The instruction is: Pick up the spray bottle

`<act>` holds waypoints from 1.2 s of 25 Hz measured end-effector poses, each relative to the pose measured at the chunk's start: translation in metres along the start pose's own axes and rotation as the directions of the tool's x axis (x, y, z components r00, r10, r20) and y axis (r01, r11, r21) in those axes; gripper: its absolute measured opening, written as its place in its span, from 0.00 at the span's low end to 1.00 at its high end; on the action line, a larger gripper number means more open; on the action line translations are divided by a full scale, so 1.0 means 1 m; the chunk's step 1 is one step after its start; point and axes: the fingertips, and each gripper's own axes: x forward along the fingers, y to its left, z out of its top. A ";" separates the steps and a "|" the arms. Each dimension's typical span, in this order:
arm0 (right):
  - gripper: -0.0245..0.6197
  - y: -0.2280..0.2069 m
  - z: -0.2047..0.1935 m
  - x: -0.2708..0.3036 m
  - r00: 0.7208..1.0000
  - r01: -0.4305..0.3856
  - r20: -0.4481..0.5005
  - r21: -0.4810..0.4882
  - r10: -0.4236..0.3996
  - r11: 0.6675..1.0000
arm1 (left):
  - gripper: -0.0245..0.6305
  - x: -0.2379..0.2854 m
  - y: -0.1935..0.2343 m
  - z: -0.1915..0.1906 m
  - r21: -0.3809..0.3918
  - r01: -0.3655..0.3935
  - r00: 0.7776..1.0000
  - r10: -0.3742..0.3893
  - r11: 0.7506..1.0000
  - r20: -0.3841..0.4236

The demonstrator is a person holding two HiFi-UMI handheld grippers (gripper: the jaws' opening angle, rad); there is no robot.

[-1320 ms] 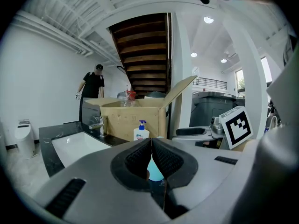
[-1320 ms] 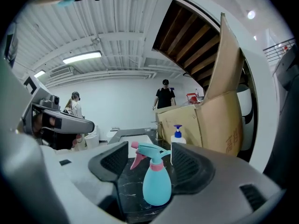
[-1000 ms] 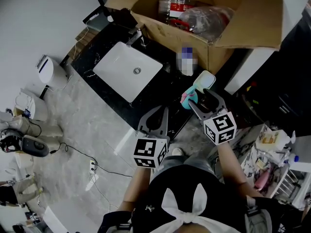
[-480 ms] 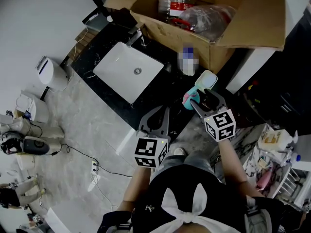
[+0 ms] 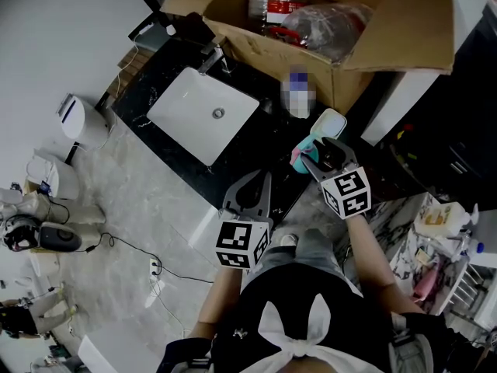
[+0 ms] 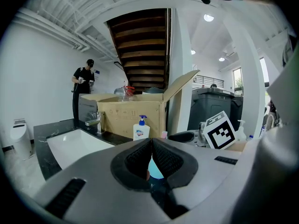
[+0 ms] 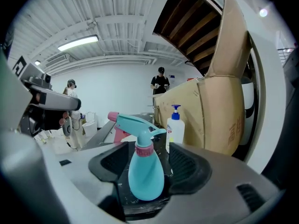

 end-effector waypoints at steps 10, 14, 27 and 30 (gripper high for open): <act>0.44 0.001 -0.003 0.013 1.000 -0.004 -0.010 -0.018 0.004 1.000 | 0.08 0.000 0.000 -0.006 0.002 0.002 1.000 -0.002 1.000 -0.020; 0.41 0.003 -0.003 0.019 1.000 -0.003 -0.011 -0.027 0.003 1.000 | 0.08 -0.002 0.004 -0.007 0.002 -0.007 1.000 0.007 1.000 -0.023; 0.32 0.012 -0.001 0.028 1.000 -0.004 -0.009 -0.069 0.004 0.998 | 0.08 -0.012 0.011 -0.009 -0.013 -0.024 1.000 0.024 1.000 -0.017; 0.32 0.012 -0.001 0.028 1.000 0.001 -0.007 -0.072 -0.002 0.997 | 0.08 -0.013 0.011 -0.010 -0.019 -0.024 1.000 0.024 1.000 -0.014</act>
